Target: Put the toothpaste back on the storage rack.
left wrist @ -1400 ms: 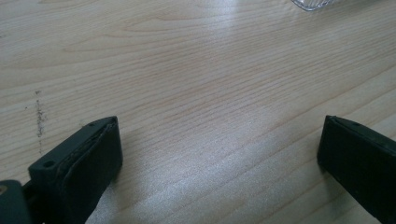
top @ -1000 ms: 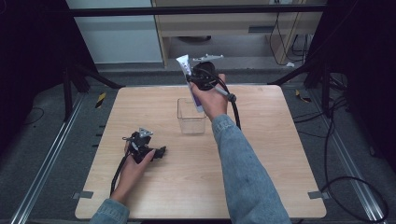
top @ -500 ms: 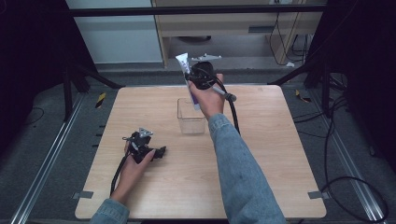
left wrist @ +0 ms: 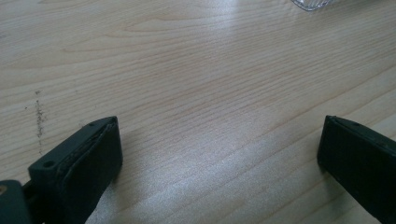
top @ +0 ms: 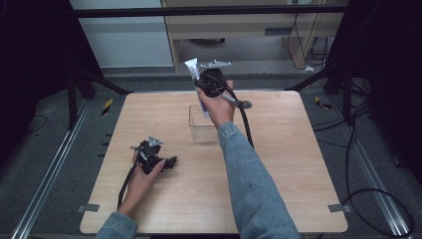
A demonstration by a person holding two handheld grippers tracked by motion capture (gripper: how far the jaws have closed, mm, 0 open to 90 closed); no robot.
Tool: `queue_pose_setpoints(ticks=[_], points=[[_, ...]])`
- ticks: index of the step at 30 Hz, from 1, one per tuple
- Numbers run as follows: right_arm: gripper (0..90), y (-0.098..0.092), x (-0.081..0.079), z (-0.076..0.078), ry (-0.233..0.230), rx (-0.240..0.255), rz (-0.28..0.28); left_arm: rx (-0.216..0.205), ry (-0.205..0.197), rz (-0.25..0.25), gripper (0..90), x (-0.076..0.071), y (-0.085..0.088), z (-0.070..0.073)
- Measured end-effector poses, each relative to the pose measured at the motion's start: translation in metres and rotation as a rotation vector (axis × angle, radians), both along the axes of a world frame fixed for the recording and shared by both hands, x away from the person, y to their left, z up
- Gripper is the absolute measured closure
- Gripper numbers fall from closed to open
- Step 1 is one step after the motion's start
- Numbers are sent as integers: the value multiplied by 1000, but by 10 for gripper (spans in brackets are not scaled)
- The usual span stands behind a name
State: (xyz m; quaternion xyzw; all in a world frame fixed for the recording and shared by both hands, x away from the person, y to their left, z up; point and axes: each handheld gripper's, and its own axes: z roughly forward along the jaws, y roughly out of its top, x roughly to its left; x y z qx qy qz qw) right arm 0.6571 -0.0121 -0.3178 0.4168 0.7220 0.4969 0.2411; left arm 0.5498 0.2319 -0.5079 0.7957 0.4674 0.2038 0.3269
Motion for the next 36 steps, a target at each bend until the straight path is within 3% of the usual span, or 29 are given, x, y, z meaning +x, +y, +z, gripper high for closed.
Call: queue_pose_setpoints(ticks=[14, 36], points=[[795, 2, 1, -18, -29, -20, -13, 0, 1, -1, 0, 0, 0, 0], [794, 2, -3, -31, -17, -29, -8, -1, -2, 1, 0, 0, 0, 0]])
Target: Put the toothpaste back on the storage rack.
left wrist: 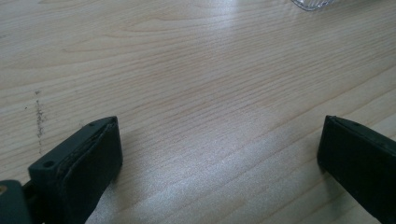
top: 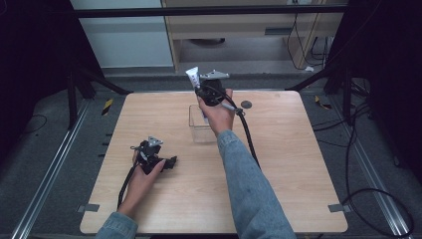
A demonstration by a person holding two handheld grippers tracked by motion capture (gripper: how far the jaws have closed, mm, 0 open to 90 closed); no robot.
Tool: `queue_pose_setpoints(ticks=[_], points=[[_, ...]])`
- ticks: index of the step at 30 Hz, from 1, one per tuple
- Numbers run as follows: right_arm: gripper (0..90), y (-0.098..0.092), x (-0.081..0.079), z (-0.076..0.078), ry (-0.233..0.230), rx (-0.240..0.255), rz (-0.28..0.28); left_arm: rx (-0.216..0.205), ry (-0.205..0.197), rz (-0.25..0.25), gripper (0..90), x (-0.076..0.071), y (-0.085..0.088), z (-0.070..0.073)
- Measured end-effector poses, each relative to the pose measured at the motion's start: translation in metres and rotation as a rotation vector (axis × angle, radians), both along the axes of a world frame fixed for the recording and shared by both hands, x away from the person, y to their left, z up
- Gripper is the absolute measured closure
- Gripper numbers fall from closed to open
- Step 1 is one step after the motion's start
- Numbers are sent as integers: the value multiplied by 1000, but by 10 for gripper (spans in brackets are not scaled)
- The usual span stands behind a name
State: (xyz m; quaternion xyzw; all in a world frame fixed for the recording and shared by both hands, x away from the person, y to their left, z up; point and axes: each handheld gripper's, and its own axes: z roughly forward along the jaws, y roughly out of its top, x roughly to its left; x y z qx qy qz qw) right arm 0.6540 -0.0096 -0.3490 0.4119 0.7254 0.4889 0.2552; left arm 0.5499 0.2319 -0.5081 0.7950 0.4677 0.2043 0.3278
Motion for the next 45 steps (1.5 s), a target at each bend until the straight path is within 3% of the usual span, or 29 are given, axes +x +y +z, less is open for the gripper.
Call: queue_pose_setpoints(ticks=[27, 45], points=[[793, -1, 0, -14, 12, -7, 2, 0, 0, -2, 0, 0, 0, 0], [794, 3, -6, -15, 12, -22, 22, 0, 0, -1, 0, 0, 0, 0]])
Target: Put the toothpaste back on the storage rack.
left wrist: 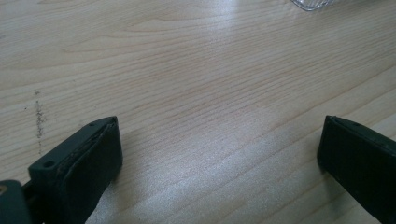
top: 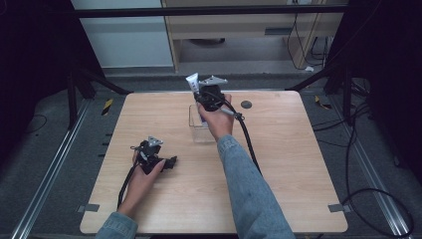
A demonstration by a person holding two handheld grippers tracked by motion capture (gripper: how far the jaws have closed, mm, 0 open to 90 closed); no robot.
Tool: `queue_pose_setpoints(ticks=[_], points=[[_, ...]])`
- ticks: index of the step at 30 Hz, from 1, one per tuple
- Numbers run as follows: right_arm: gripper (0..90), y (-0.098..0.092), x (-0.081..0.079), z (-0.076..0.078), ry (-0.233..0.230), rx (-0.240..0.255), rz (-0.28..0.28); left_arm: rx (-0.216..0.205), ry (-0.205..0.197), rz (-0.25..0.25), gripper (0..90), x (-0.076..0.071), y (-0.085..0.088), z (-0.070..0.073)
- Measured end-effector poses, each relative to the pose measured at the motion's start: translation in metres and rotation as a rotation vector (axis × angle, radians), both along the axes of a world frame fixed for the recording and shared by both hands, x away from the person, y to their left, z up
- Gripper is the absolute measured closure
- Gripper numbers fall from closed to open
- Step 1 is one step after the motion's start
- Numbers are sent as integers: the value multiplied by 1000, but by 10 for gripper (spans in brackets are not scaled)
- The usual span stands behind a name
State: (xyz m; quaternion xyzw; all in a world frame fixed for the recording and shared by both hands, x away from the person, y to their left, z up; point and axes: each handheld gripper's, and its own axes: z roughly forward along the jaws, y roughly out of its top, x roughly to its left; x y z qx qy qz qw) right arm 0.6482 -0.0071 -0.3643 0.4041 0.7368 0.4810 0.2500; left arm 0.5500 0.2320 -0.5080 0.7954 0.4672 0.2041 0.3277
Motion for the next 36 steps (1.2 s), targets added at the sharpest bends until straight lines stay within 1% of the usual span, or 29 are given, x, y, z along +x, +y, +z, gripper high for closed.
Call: queue_pose_setpoints(ticks=[6, 9, 14, 28, 33, 36], points=[[794, -1, -2, -4, 7, -9, -1, -2, 1, 0, 0, 0, 0, 0], [794, -3, -4, -6, 11, -5, -2, -2, 1, 0, 0, 0, 0, 0], [794, -4, -6, -11, 16, -16, 0, -1, 1, 0, 0, 0, 0, 0], [798, -3, -15, -21, 28, -22, 16, 0, 2, -2, 0, 0, 0, 0], [798, -4, -18, -22, 26, -16, 13, 2, 1, -3, 0, 0, 0, 0], [798, -5, -20, -27, 32, -26, 15, 2, 1, -2, 0, 0, 0, 0]])
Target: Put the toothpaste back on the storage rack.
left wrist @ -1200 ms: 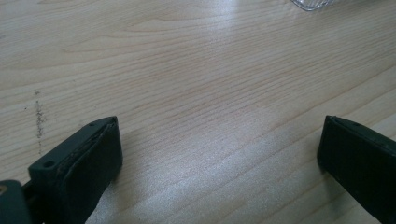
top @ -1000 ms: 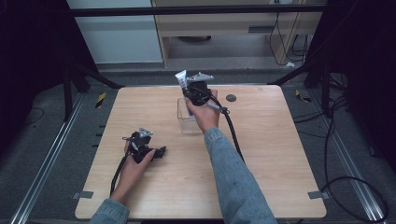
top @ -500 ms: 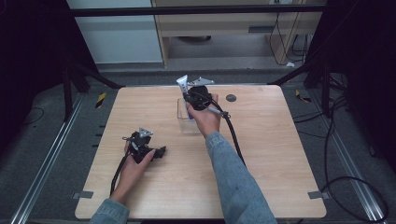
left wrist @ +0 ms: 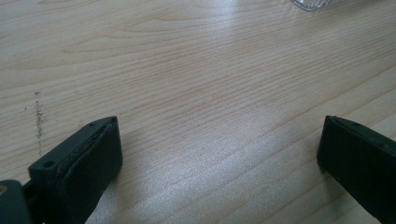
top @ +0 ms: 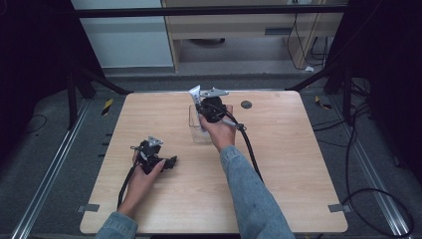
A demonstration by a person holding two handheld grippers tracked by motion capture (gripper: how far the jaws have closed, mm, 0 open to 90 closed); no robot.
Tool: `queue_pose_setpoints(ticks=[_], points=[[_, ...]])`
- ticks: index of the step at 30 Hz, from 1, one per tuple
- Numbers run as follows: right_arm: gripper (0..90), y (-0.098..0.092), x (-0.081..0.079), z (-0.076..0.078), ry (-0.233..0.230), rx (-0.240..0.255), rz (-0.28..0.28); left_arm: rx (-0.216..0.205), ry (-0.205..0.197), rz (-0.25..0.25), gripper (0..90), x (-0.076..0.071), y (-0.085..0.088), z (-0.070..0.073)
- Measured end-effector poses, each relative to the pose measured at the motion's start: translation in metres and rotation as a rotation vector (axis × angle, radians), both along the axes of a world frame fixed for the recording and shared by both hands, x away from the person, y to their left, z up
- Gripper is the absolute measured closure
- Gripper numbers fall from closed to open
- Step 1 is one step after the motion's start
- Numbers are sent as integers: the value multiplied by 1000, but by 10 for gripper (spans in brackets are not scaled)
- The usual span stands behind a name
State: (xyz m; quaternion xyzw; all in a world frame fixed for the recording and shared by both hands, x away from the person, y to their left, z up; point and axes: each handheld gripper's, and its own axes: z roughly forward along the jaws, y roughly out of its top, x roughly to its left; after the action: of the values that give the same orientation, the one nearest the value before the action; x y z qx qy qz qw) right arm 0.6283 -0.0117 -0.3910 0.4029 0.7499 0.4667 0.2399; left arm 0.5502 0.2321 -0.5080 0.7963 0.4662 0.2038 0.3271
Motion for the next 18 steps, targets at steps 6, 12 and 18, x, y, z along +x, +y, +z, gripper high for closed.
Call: queue_pose_setpoints(ticks=[6, 12, 18], points=[[798, 0, -1, -5, 10, -12, -1, 0, 0, 0, 0, 0, 0, 0], [798, 2, 1, -8, 17, -25, -4, 0, 0, 0, 0, 0, 0, 0], [798, 4, 2, -11, 24, -29, -11, 0, 0, 0, 0, 0, 0, 0]])
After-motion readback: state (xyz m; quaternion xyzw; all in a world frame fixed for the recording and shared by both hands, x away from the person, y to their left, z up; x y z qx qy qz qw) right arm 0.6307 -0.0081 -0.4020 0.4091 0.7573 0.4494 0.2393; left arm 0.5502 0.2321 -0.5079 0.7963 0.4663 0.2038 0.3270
